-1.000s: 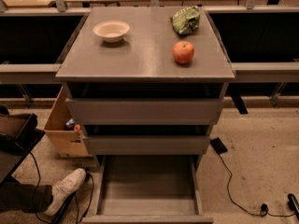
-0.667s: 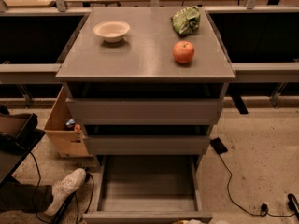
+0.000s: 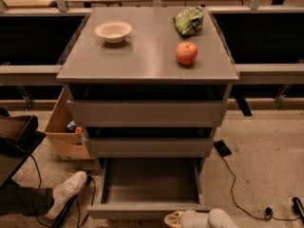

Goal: Close bottom drawer

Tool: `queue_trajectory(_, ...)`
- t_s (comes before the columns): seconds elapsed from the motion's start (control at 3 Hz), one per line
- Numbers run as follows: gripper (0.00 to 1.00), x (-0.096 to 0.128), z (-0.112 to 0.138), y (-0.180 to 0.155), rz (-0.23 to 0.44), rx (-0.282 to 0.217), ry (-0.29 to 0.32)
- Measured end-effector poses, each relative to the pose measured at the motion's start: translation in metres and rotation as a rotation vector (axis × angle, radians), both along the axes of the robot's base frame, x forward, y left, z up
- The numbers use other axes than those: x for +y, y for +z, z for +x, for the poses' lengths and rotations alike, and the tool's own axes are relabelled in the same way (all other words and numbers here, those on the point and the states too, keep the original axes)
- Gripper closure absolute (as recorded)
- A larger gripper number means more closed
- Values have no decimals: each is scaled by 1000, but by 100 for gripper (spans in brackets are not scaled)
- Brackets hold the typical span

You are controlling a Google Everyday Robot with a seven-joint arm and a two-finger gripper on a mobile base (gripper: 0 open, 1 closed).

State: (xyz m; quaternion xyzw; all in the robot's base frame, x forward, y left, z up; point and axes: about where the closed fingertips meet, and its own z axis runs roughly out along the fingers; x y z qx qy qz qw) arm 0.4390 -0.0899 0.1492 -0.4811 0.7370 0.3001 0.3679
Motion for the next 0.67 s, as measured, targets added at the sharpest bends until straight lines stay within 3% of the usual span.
queue_trajectory(0.33,100,-4,4,10,-74,12,61)
queue_trajectory(0.67,100,-4,4,10,-74,12,61)
